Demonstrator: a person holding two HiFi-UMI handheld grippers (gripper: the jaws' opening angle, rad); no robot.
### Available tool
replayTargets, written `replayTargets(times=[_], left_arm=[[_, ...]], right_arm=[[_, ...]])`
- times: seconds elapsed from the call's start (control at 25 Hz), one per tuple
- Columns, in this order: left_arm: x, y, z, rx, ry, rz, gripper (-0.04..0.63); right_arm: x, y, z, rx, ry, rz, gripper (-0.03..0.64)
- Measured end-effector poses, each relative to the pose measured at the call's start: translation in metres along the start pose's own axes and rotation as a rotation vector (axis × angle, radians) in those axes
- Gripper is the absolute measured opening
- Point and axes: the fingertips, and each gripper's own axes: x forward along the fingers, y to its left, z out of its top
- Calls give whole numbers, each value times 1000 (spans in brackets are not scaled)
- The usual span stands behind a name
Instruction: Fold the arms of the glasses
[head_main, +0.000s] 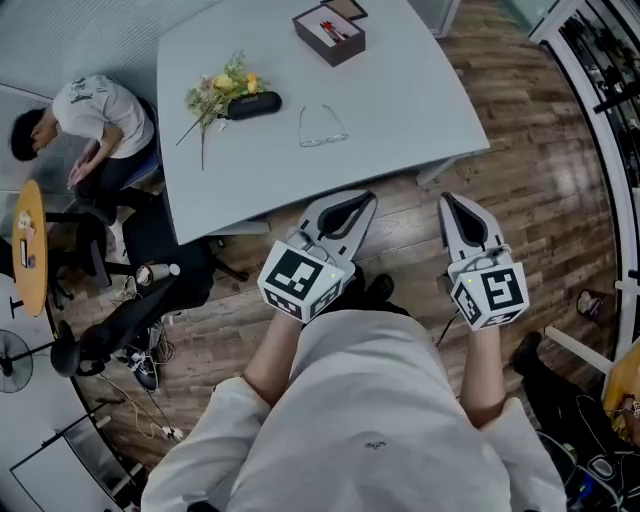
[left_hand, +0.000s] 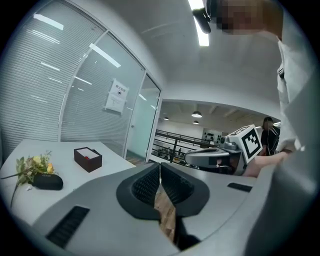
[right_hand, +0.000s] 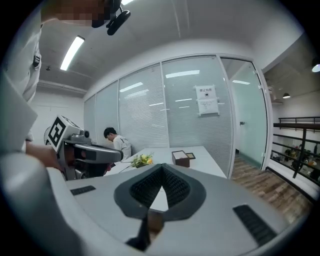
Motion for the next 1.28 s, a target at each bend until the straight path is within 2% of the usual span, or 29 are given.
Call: replayTargets(times=[0.12, 0.36, 0.96, 1.28], left_arm=[[1, -6, -2, 7, 4, -2, 25], [1, 3, -7, 4, 11, 5, 25], [-5, 87, 2, 18, -1, 55, 25], [-14, 128, 0, 10, -1, 63, 25]], right_arm=[[-4, -2, -5, 45, 19, -6, 6], [7, 3, -9, 46, 41, 30, 6], [98, 21, 12, 43, 53, 151, 6], [139, 30, 17, 27, 75, 159, 8]])
